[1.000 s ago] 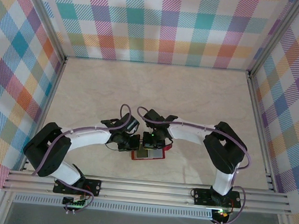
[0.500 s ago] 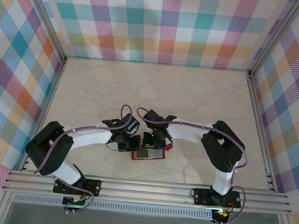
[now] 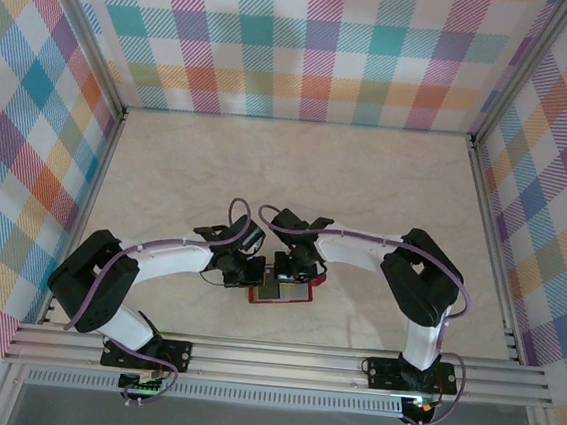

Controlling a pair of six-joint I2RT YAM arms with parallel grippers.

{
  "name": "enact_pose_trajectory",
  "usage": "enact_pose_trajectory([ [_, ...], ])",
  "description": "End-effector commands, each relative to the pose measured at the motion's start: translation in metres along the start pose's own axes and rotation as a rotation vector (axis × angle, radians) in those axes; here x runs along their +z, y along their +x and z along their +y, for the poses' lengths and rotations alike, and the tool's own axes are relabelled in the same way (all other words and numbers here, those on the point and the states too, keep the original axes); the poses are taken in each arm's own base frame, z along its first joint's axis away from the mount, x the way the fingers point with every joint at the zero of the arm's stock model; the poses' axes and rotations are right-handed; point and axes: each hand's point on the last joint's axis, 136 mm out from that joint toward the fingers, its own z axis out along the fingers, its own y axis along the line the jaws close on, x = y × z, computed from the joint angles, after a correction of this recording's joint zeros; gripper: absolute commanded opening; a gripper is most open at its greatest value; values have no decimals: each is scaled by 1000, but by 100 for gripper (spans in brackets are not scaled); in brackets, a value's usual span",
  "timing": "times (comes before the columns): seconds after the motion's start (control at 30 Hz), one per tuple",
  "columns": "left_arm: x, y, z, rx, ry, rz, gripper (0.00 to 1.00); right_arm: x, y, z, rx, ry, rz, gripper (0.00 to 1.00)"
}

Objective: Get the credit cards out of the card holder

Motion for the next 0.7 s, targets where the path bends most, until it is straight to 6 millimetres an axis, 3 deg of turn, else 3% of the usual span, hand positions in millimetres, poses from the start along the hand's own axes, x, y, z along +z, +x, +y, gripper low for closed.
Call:
enact_pose_trajectory([
  [0.0,-1,7,15,10,-78,17,0,-13,-3,-2,-16,23,-16,3],
  [0.13,-1,6,14,12,-78,17,0,-20,-5,9,-16,-36,-32,9],
  [0.4,1,7,15,18,-87,25,1,-16,-5,30,22,-249,-14,25],
  [0.53,1,6,15,17,-87,24,0,-13,-7,30,46,-313,-10,35],
  [0.67,1,5,14,18,-85,24,0,-13,-6,36,33,-362,-7,31],
])
